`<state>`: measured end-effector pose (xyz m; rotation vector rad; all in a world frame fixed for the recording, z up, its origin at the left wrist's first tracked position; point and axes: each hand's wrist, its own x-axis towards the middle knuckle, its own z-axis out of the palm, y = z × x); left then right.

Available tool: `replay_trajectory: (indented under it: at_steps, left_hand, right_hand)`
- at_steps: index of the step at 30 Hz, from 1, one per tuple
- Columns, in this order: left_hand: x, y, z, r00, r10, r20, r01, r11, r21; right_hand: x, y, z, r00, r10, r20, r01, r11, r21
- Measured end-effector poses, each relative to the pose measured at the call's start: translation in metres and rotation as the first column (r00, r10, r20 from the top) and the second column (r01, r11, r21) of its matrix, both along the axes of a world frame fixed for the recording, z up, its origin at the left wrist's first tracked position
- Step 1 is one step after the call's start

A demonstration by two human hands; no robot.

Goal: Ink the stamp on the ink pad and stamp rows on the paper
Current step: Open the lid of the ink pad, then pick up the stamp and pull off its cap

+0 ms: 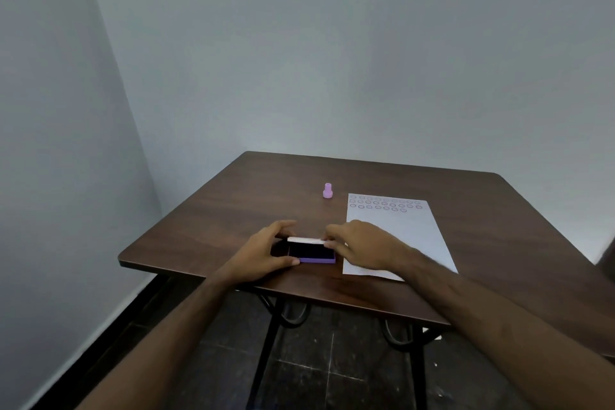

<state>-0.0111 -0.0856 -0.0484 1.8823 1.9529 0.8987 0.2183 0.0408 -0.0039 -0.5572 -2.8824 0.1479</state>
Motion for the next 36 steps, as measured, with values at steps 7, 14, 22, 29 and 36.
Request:
replay_trajectory:
  at_steps: [7, 14, 22, 29, 36]
  left_hand:
    - [-0.01, 0.01, 0.008, 0.991, -0.012, 0.132, 0.027, 0.993, -0.112]
    - [-0.01, 0.01, 0.003, 0.989, -0.004, 0.151, 0.013, 0.998, -0.061]
    - [-0.016, 0.017, 0.004, 0.979, -0.001, 0.204, 0.006, 1.0, -0.023]
    - [-0.035, 0.049, 0.005, 0.989, 0.14, -0.044, -0.133, 0.982, 0.136]
    - [-0.037, 0.054, -0.007, 0.959, 0.15, -0.241, -0.1, 0.973, 0.207]
  right_hand:
    - [-0.025, 0.042, 0.023, 0.989, -0.073, -0.126, 0.049, 0.982, -0.184]
    - [-0.05, 0.079, 0.006, 0.966, -0.242, -0.088, 0.154, 0.817, -0.556]
    - [-0.062, 0.092, -0.007, 0.968, -0.251, -0.008, 0.209, 0.821, -0.531]
    - [-0.067, 0.112, 0.002, 0.942, -0.327, -0.082, 0.261, 0.861, -0.436]
    - [-0.1, 0.148, -0.003, 0.891, -0.398, -0.218, 0.323, 0.894, -0.311]
